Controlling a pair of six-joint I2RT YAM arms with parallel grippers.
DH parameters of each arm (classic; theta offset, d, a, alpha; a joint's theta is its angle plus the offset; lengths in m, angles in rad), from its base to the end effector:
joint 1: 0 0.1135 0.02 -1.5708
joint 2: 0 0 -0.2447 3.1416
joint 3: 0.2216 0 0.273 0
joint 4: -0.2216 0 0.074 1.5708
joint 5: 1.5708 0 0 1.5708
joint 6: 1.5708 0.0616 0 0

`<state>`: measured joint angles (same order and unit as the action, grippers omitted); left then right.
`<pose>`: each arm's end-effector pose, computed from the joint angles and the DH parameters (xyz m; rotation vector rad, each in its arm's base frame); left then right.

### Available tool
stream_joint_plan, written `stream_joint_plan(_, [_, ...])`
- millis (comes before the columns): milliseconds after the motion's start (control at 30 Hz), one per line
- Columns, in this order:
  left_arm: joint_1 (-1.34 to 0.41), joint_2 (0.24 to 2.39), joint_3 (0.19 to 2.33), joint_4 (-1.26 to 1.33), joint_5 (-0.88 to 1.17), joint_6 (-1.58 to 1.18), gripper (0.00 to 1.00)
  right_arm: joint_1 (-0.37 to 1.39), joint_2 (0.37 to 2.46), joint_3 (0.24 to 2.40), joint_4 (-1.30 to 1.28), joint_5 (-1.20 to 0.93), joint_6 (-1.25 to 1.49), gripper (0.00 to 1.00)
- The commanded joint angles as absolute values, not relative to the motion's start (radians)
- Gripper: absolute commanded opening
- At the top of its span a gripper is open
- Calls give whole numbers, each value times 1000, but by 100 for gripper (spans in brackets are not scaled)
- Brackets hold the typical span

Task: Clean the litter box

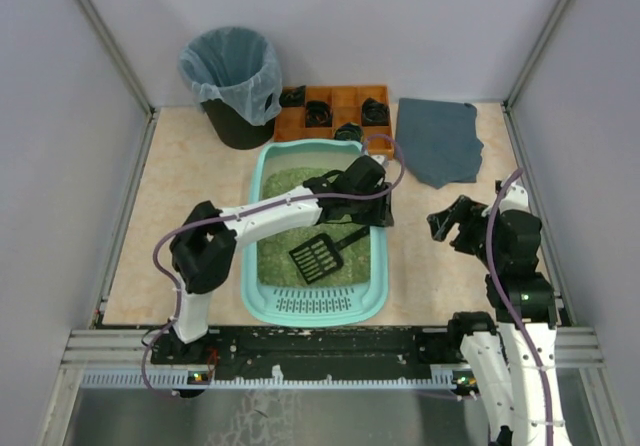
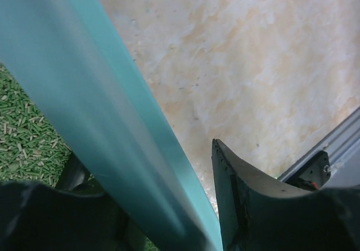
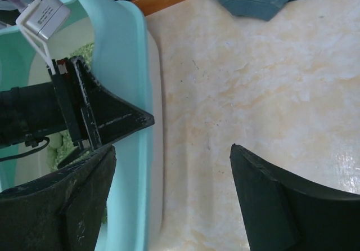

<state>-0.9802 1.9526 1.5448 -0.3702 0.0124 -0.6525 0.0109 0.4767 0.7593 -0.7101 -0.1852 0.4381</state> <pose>0.2645 -0.3958 0.1949 0.4139 2.4638 -0.7725 0.1639 0.0131 0.3019 0.3100 1.9979 0.4718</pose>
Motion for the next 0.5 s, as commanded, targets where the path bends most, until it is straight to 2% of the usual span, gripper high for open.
stream_joint_plan(0, [-1016,2011,1677,-233,120,-616,52,17,463,796,-705,-177,458,82])
stream_joint_plan(100, [-1017,2028,1716,-215,160,-575,58,17,463,797,-707,-179,466,81])
stream_joint_plan(267, [-1016,1956,1687,-232,109,-487,70,17,461,820,-723,-162,463,81])
stream_joint_plan(467, [-1010,1741,1482,-164,24,-352,83,17,462,854,-718,-167,452,81])
